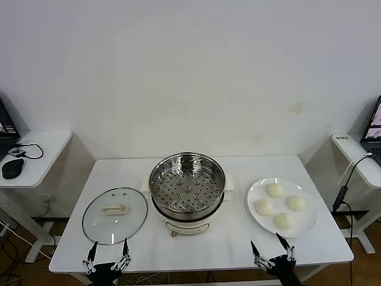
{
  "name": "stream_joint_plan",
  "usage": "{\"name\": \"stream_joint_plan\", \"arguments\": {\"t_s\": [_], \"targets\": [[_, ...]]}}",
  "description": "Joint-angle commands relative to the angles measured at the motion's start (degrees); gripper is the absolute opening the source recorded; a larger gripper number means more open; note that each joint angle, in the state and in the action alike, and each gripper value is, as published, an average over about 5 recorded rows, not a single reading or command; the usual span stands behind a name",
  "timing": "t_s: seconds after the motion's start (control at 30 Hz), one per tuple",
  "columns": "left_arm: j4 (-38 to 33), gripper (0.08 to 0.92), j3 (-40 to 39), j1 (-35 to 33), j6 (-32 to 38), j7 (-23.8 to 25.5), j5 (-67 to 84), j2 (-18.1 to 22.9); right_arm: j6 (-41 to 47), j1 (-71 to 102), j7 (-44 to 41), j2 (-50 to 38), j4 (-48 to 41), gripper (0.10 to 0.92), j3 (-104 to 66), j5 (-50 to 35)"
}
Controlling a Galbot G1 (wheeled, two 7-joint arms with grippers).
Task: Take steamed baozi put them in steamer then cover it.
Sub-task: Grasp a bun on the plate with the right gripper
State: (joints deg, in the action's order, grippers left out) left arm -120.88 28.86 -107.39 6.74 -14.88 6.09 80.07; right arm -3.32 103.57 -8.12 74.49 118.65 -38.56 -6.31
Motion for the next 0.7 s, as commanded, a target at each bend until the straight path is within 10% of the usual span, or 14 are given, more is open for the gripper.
{"name": "stream_joint_plan", "arguments": {"t_s": [0.03, 0.37, 0.7], "targets": [[-3.7, 0.823, 0.6, 0.8, -8.2, -1.2, -2.1, -1.2, 0.6, -1.0, 3.6, -1.8, 1.1, 0.823, -1.6, 5.0], [-3.6, 0.823, 3.5, 3.3, -8.7, 5.6, -10.0, -1.2, 12.5, -15.0, 3.3, -16.7, -3.4, 0.823, -4.9, 15.3], [-2.9, 0.823, 6.5, 4.2, -8.7, 7.9, -13.6, -1.7, 16.2, -34.2, -14.1, -36.5, -18.1, 0.823, 0.4, 25.0]]}}
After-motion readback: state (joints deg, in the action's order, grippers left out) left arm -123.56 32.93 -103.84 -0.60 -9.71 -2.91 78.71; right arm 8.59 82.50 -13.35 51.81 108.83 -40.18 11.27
